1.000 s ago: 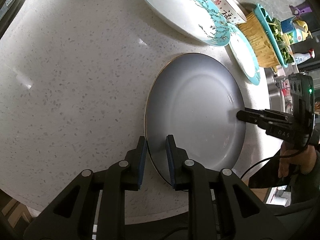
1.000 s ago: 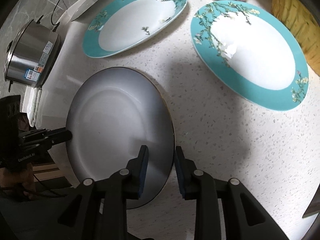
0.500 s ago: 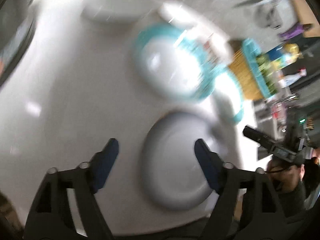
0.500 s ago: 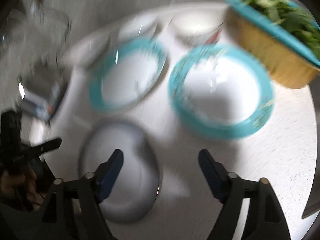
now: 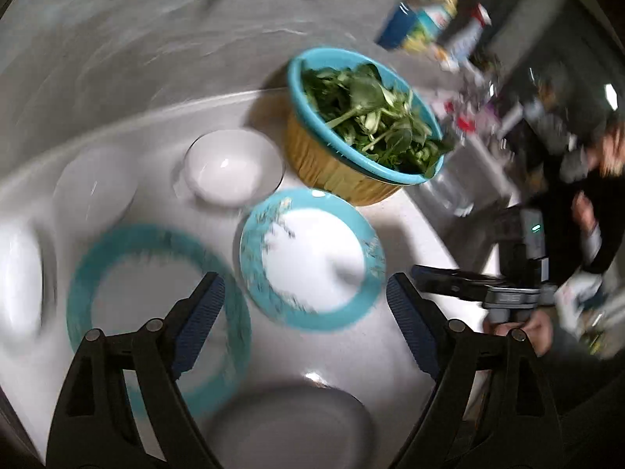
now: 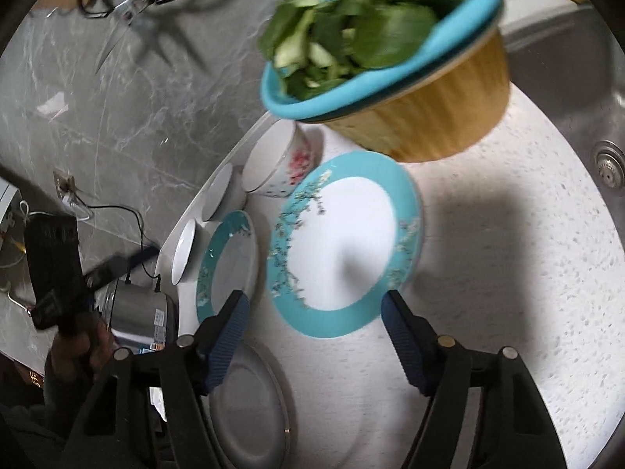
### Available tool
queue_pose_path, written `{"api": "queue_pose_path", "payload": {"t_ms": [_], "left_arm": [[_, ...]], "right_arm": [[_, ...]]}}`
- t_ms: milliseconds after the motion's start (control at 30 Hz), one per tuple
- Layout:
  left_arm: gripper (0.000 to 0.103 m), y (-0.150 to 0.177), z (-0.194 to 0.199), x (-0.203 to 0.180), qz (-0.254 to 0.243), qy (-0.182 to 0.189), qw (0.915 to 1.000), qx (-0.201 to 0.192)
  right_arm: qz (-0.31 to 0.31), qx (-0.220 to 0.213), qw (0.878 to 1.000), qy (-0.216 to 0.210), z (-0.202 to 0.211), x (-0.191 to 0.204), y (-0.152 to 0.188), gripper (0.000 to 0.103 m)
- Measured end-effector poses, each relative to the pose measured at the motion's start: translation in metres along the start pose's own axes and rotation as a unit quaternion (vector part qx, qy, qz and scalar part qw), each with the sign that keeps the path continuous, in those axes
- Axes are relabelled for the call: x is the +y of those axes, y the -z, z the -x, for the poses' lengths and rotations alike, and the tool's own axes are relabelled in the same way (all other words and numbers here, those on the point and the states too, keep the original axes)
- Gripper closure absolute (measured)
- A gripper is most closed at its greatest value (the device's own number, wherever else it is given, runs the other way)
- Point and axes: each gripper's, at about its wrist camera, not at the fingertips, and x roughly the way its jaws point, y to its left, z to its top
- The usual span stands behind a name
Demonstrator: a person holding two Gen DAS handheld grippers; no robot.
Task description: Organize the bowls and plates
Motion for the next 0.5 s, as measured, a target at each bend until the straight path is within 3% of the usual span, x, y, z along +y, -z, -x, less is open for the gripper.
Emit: {"api": "queue_pose_path", "payload": {"t_ms": [133,333,500], "left_arm": [[0.020,-0.026,-0.041,-0.003,-0.030,-0.009,0.9990,0.033],[0.020,-0.034,-0.085,0.013,-0.024,-0.004,0.9954,0.093],[0.020,-0.041,-0.108,0.023,-0.013,0.019,0.9924,0.121]], "right_arm": [[-0.008,0.005,1.000,-0.004,0.003,-0.020,-0.005,0.030],[-0.023,0.020,0.999,-0.013,-0.005,-0.039,-0.014,0.041],[-0.036,0.027,0.999,-0.016,-0.012,-0.052,-0.018,0.043]]}}
